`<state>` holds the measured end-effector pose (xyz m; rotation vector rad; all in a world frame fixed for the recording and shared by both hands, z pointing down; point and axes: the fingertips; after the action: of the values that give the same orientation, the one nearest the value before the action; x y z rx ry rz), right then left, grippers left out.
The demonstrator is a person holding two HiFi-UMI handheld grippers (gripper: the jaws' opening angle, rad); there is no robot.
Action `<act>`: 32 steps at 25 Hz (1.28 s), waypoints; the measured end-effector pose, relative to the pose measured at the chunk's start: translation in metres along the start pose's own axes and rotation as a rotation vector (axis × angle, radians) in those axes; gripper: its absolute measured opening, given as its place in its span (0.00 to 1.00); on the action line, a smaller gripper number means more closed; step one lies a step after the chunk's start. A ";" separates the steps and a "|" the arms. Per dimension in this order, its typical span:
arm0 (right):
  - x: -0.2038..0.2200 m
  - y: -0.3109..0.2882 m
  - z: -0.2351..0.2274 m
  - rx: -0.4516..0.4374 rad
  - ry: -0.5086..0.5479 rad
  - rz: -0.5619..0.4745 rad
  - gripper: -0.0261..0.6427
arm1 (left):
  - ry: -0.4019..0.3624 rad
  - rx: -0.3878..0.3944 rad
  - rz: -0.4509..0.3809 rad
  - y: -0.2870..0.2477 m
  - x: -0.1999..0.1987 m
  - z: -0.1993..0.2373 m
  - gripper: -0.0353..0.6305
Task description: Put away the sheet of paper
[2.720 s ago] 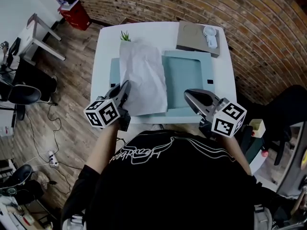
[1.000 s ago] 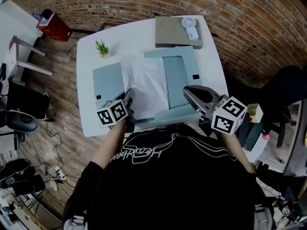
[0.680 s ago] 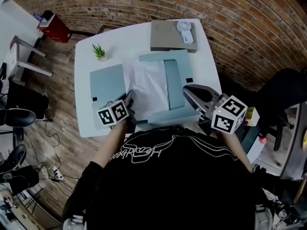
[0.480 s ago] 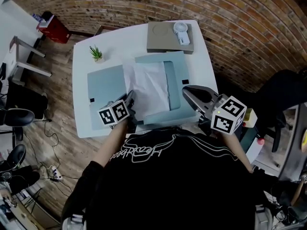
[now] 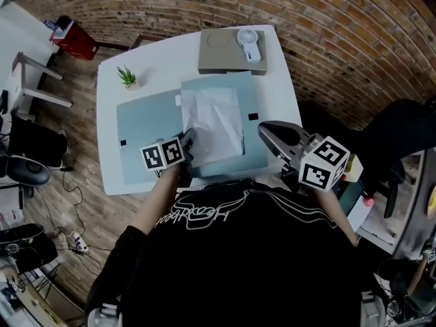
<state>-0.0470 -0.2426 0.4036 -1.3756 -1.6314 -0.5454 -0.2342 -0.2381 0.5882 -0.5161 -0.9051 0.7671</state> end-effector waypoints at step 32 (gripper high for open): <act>-0.004 0.040 -0.031 -0.201 0.090 0.058 0.04 | -0.186 -0.151 0.004 0.008 0.027 -0.027 0.49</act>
<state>0.0013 -0.2581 0.4073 -1.5175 -1.4914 -0.7428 -0.2037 -0.2143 0.5816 -0.5858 -1.1417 0.7628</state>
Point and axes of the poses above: the fingertips, and each gripper's own axes: y backward along the fingers, z to its left, x out of its underside, and after that the axes turned 5 degrees about -x, right-handed
